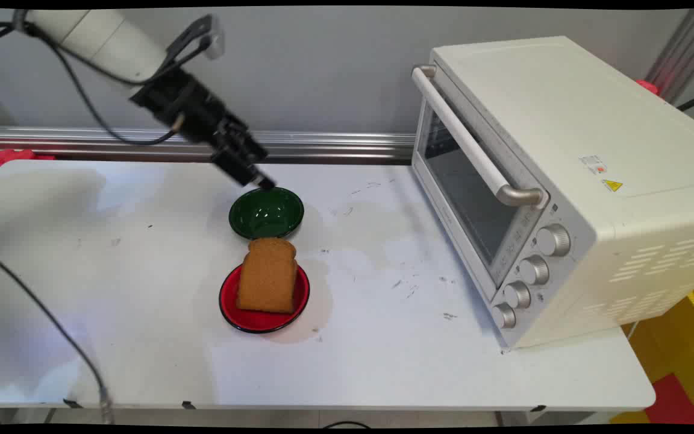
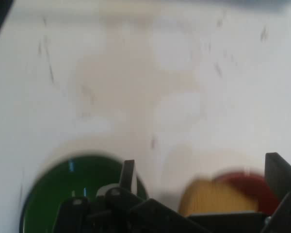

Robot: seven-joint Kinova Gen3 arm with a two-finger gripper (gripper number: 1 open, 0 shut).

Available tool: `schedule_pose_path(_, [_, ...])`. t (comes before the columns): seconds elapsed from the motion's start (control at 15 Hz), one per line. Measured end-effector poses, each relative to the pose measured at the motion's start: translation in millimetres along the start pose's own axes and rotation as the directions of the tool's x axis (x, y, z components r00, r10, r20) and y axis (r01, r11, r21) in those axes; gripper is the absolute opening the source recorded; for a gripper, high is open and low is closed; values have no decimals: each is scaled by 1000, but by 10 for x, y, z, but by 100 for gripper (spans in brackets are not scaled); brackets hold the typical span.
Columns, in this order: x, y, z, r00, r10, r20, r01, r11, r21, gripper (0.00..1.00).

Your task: Open the oven

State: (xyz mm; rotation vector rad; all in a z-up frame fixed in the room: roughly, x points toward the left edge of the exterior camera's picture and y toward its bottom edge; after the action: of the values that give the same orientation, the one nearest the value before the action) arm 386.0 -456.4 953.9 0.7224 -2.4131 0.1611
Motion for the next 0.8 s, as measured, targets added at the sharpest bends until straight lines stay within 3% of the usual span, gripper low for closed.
schedule_pose_path(0.47, [500, -15, 92, 986, 18, -165, -22, 1000, -21, 100])
schedule_pose_path(0.8, [652, -25, 168, 974, 62, -217, -70, 997, -28, 100])
